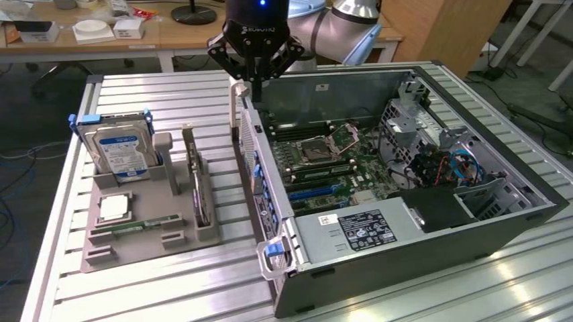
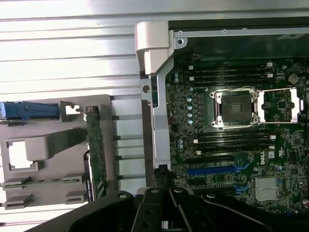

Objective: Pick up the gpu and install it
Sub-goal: 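Reach for the gpu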

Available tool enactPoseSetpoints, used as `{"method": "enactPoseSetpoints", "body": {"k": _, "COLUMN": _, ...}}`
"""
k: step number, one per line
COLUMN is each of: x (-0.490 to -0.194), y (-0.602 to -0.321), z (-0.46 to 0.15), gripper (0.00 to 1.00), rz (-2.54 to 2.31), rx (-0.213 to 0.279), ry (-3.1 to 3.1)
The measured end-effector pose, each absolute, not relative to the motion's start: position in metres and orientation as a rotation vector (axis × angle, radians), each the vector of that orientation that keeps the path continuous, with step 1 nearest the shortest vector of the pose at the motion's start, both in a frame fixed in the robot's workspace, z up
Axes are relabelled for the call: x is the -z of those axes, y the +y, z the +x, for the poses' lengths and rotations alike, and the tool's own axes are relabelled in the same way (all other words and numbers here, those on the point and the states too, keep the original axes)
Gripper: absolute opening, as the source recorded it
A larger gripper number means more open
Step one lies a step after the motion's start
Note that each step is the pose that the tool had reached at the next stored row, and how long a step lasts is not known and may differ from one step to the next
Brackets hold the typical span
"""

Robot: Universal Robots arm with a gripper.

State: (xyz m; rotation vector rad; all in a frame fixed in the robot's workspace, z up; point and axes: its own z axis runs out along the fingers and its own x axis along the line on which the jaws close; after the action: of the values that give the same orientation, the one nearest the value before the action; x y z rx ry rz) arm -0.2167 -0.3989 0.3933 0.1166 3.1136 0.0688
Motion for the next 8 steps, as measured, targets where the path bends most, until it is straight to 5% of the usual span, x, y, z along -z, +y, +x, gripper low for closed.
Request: {"method": "enactPoseSetpoints", "body": {"k": 8, "x": -0.3933, "y": -0.3989, "z": -0.2262, "gripper": 0.1, "rz": 0.117, "rx": -0.069, "ry": 3.114}}
